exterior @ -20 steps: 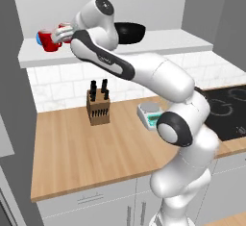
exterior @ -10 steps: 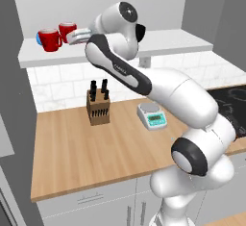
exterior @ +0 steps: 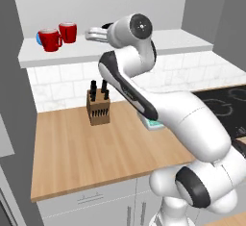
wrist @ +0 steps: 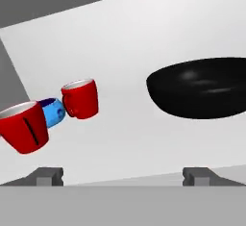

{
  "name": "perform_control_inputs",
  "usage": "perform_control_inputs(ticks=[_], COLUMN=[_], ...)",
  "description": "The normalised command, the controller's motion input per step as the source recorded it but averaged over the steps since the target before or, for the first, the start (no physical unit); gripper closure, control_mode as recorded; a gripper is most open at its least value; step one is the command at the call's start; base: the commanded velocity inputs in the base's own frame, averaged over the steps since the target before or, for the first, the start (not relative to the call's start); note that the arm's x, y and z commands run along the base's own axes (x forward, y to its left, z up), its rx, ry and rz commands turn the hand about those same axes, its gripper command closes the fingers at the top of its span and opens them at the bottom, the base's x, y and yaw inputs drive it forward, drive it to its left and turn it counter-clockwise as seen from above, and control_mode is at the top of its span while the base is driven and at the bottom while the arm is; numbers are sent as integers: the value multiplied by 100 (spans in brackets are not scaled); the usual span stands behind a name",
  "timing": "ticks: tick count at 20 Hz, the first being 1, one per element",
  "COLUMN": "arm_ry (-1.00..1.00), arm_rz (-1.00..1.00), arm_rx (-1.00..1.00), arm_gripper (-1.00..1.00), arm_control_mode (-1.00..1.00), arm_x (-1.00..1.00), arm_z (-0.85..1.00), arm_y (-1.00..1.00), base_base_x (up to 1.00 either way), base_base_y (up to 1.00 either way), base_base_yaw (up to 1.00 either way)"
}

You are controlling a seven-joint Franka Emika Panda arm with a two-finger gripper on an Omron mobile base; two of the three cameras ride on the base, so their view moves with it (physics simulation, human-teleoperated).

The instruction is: Gather all objects into one cabinet and sort the glasses and bowls to opposite sides.

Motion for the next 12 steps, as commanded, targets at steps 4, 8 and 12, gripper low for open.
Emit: perform_control_inputs(ticks=[4, 8, 12], arm_ry=[4, 1, 5], arm_rz=[-40, -26, -14], arm_rx=[28, 34, 32], arm_gripper=[-100, -100, -100], arm_control_mode=[-100, -100, -100], arm_x=[-61, -54, -29], arm_z=[33, 25, 21], arm_y=[-67, -86, -86], base_base_x=[0, 0, 0], base_base_y=[0, 0, 0], base_base_yaw=[0, 0, 0])
